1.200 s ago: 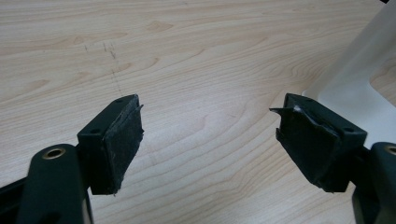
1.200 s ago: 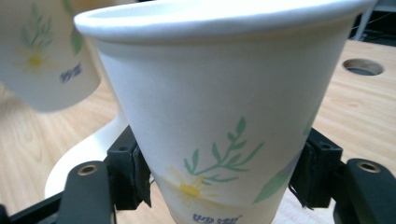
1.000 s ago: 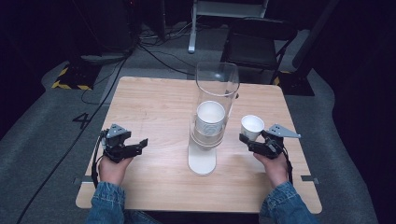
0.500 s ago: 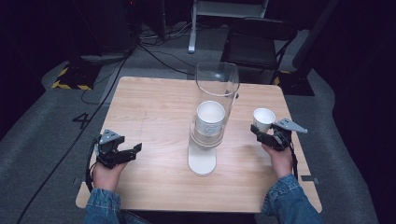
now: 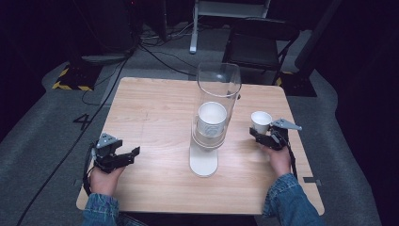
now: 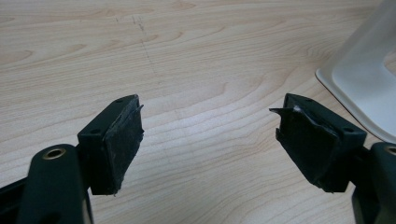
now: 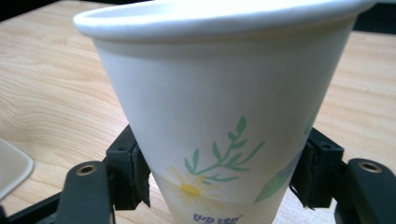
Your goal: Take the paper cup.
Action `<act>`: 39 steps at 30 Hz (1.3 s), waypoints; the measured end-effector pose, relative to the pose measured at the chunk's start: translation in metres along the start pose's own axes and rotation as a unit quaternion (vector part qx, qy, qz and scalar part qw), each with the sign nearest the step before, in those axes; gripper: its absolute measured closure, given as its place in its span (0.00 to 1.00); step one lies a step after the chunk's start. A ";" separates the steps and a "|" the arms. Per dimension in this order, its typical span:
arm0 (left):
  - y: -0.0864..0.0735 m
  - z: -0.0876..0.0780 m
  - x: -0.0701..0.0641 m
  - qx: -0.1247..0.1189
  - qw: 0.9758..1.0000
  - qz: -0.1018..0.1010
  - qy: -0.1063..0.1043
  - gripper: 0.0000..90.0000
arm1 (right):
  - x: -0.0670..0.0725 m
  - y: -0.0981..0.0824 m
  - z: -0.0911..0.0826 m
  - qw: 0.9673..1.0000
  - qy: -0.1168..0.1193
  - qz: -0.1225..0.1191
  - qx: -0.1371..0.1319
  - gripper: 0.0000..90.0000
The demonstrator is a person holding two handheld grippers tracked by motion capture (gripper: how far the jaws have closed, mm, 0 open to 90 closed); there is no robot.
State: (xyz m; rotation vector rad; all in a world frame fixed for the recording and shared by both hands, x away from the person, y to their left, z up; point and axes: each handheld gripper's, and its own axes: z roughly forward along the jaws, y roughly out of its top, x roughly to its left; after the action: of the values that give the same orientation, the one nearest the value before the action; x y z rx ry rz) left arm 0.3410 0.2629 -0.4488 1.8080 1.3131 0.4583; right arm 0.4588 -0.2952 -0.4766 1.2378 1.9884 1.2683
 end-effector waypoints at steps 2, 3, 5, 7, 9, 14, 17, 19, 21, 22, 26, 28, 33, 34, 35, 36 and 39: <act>0.000 0.000 0.000 0.000 1.000 0.002 0.000 0.25 | -0.001 -0.002 0.003 1.000 0.002 0.005 0.010 0.36; 0.000 0.001 0.000 0.002 1.000 0.004 -0.001 0.25 | -0.002 -0.004 0.005 1.000 -0.001 0.000 0.019 0.36; 0.000 0.001 0.000 0.002 1.000 0.006 0.000 0.25 | -0.002 -0.005 0.006 1.000 -0.003 -0.001 0.023 0.36; 0.000 0.001 0.000 0.002 1.000 0.004 -0.001 0.25 | -0.002 -0.006 0.008 1.000 -0.003 0.002 0.029 0.36; 0.000 0.001 0.000 0.002 1.000 0.004 -0.001 0.25 | -0.002 -0.008 0.010 0.999 0.000 0.005 0.034 0.36; 0.000 0.002 0.000 0.003 1.000 0.003 -0.002 0.25 | 0.001 -0.011 0.015 0.999 0.005 0.001 0.051 0.36; 0.000 0.002 0.000 0.003 1.000 0.005 -0.002 0.25 | 0.002 -0.012 0.017 0.998 0.005 -0.001 0.059 0.36; 0.000 0.003 0.000 0.003 1.000 0.004 -0.002 0.25 | 0.003 -0.013 0.018 0.998 0.004 -0.005 0.062 0.36; 0.001 0.004 0.000 0.005 1.000 0.004 -0.003 0.25 | 0.004 -0.013 0.018 0.998 0.002 -0.004 0.065 0.36; 0.001 0.004 0.000 0.005 1.000 0.005 -0.003 0.25 | 0.004 -0.013 0.018 0.998 0.003 -0.007 0.067 0.36; 0.001 0.005 -0.001 0.005 1.000 0.003 -0.004 0.25 | 0.004 -0.014 0.018 0.997 0.001 -0.009 0.073 0.35; 0.002 0.005 -0.001 0.007 1.000 0.005 -0.004 0.25 | 0.004 -0.015 0.018 0.997 0.001 -0.008 0.077 0.35; 0.003 0.006 -0.001 0.006 1.000 0.005 -0.005 0.25 | 0.004 -0.015 0.018 0.997 0.000 -0.009 0.082 0.35; 0.003 0.007 -0.001 0.006 1.000 0.003 -0.005 0.25 | 0.004 -0.016 0.017 0.997 0.000 -0.009 0.083 0.35; 0.003 0.007 -0.001 0.006 1.000 0.004 -0.005 0.25 | 0.004 -0.016 0.017 0.996 0.000 -0.009 0.084 0.34; 0.003 0.007 -0.001 0.006 1.000 0.004 -0.005 0.25 | 0.003 -0.016 0.017 0.996 -0.001 -0.009 0.085 0.34; 0.003 0.008 -0.002 0.009 1.000 0.005 -0.007 0.25 | 0.003 -0.017 0.017 0.996 -0.001 -0.003 0.090 0.32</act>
State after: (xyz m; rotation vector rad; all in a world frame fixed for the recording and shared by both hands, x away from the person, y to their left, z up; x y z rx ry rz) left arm 0.3477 0.2580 -0.4505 1.8302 1.3030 0.4410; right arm 0.4635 -0.2877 -0.4990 1.3139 2.1414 1.1050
